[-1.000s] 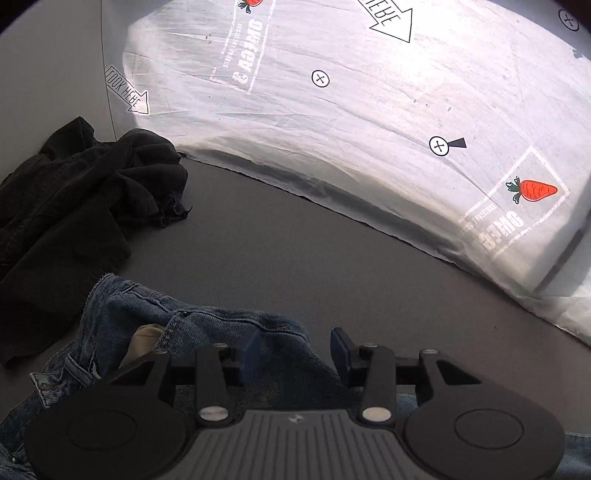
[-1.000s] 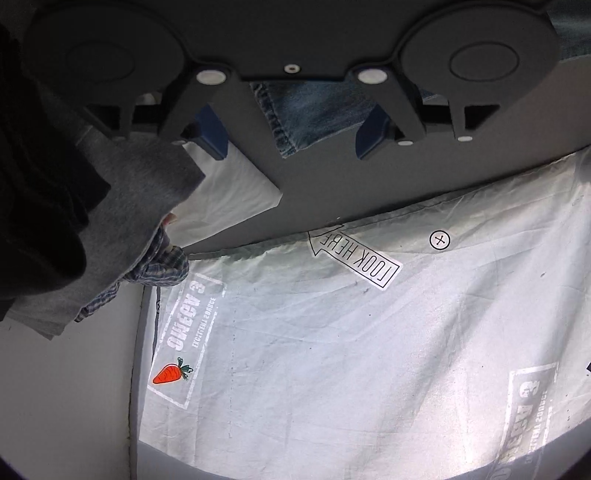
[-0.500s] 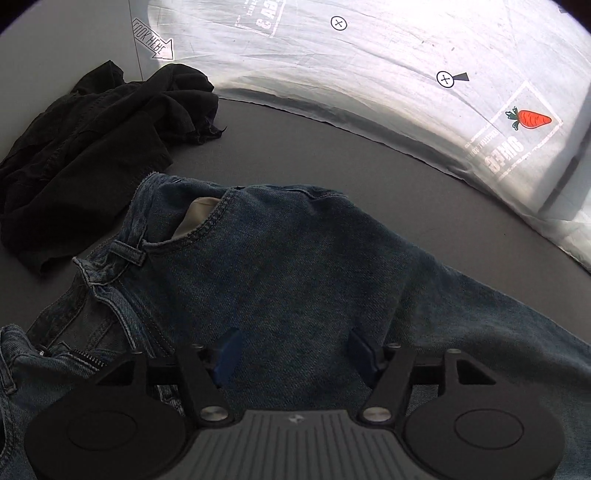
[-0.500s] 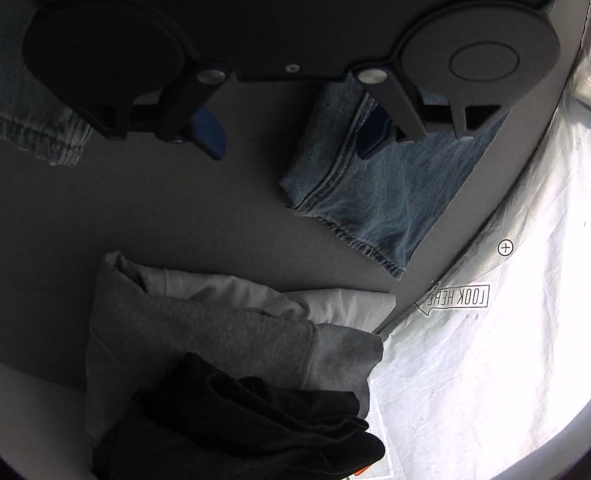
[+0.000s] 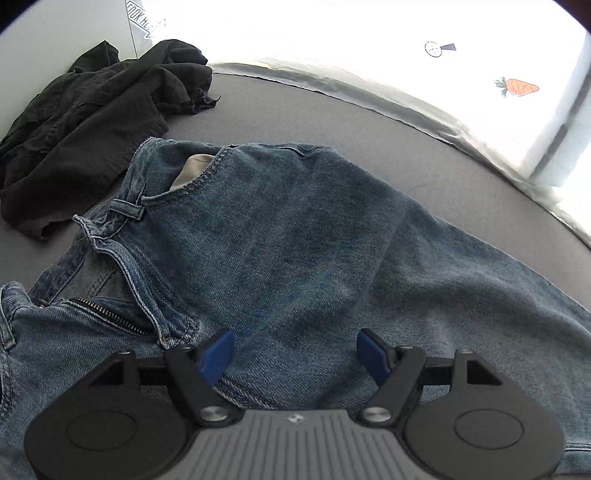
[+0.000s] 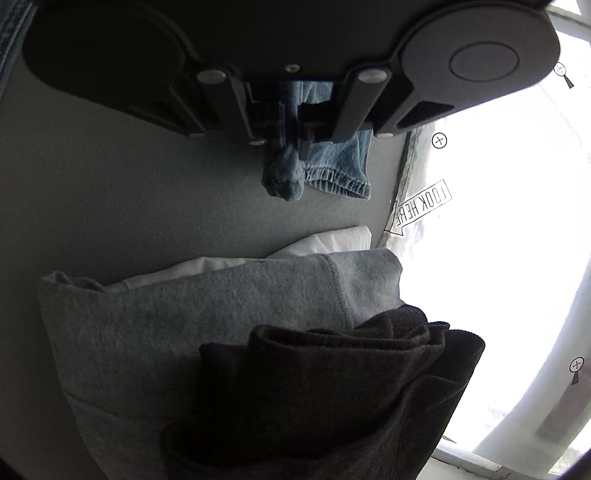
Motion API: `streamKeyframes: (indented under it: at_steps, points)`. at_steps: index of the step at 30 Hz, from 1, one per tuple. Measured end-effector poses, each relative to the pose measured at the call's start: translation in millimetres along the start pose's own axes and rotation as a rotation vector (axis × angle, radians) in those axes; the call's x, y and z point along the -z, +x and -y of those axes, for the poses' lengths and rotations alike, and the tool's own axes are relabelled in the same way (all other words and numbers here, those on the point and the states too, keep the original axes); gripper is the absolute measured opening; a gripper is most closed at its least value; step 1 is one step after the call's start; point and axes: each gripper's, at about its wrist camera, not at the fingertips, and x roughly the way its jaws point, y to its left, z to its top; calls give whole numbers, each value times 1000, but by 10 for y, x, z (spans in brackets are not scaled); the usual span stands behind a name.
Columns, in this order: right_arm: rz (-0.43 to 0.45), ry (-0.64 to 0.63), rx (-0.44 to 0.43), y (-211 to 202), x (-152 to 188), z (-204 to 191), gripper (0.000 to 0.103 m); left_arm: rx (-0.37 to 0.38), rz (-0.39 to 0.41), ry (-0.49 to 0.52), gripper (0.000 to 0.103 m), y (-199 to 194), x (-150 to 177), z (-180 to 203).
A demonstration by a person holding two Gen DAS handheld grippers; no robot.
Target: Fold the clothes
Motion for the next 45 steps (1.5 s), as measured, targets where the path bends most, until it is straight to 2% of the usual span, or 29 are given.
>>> streamKeyframes:
  at_steps: [1,3,5,6,8,9,10,11,14,16,20,22,25,29,32,40,45]
  points:
    - [24,-34,3,-42,-31,-21,6,0,5,-8,74,-39,0,-32]
    - [59,-162,67,-91,-46,-93,6,6,8,-29,74,-110,18,-109]
    - [30,-335,192,-46,-21,-179,8,15,4,-46,74,-181,54,-193]
    - [-4,-429,238,-26,16,-222,10,20,2,-47,74,-219,79,-231]
    - [10,-565,267,-121,114,-295,22,26,4,-35,74,-318,148,-280]
    - [33,-640,266,-224,187,-326,38,29,5,-21,74,-376,193,-296]
    - [58,-716,264,-332,262,-356,48,32,7,-4,77,-438,242,-310]
    - [84,-791,262,-439,337,-387,47,38,7,18,81,-505,305,-324]
    - [32,-919,163,-756,578,-380,45,100,-7,95,81,-704,530,-282]
    - [-105,-976,62,-933,770,-316,36,160,-27,147,81,-825,704,-228]
    - [-376,-1126,-46,-1271,1353,-179,21,233,-70,322,81,-1023,1080,-32]
    - [-473,-1258,-104,-1517,1718,-70,20,238,-79,432,81,-1094,1271,91]
    - [-547,-1402,-125,-1675,2119,20,20,246,-95,521,81,-1138,1507,187]
    - [-619,-1481,-156,-1835,2445,128,20,262,-124,578,81,-1161,1739,227]
    - [-627,-1538,-167,-1949,2574,192,20,253,-136,607,81,-1168,1865,261]
    - [-633,-1541,-167,-2116,2532,321,20,250,-159,691,81,-1247,2153,402]
    - [-638,-1537,-173,-2212,2465,446,20,232,-164,709,81,-1297,2308,456]
